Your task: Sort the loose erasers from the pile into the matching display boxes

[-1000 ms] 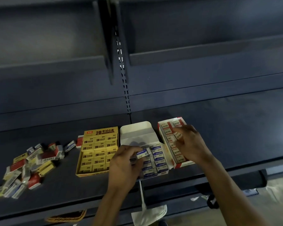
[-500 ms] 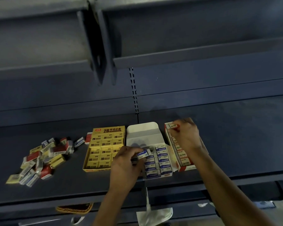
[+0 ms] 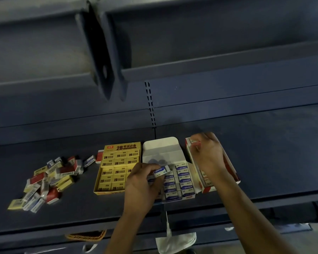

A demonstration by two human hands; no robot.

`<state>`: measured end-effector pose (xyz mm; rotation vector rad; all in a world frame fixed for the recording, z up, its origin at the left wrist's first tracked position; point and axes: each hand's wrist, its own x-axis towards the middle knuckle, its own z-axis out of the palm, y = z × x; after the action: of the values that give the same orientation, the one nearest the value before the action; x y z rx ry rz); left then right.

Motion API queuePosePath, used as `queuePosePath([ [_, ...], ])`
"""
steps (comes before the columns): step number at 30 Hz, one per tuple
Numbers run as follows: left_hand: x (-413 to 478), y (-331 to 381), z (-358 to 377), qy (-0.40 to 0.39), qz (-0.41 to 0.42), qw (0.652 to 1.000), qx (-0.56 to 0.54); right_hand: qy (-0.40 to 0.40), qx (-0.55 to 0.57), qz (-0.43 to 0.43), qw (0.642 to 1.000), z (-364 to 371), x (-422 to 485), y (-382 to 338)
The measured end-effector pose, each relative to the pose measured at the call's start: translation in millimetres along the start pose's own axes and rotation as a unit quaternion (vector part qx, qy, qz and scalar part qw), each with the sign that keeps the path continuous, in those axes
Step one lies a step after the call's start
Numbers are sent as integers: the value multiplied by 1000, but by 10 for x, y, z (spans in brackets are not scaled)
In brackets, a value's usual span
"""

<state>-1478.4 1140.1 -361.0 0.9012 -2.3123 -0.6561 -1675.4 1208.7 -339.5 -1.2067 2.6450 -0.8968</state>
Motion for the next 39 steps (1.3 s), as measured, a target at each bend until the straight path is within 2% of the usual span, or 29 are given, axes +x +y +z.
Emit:
queuePosePath([
  [7,-25,-14,-65,57,-12,997,-57,-154,135,-52,977,73,-369,-392],
  [11,-25,6,-113,71,-17,994,-83,-168,199,-56,964,126,-447,-506],
  [17,-32,38,-171,27,-13,989,-148,-167,277,-29,946,116,-450,-573],
  [24,-66,0,-205,32,-9,990,-137,-180,223,-52,957,77,-404,-467],
  [27,-56,-23,-133,23,7,995,-97,-224,178,-82,955,145,-416,-498],
  [35,-81,-176,-152,55,-10,998,-39,-129,90,-70,985,240,-430,-407],
  [39,-93,-190,-135,51,-8,998,-25,-138,64,-80,985,213,-430,-391],
])
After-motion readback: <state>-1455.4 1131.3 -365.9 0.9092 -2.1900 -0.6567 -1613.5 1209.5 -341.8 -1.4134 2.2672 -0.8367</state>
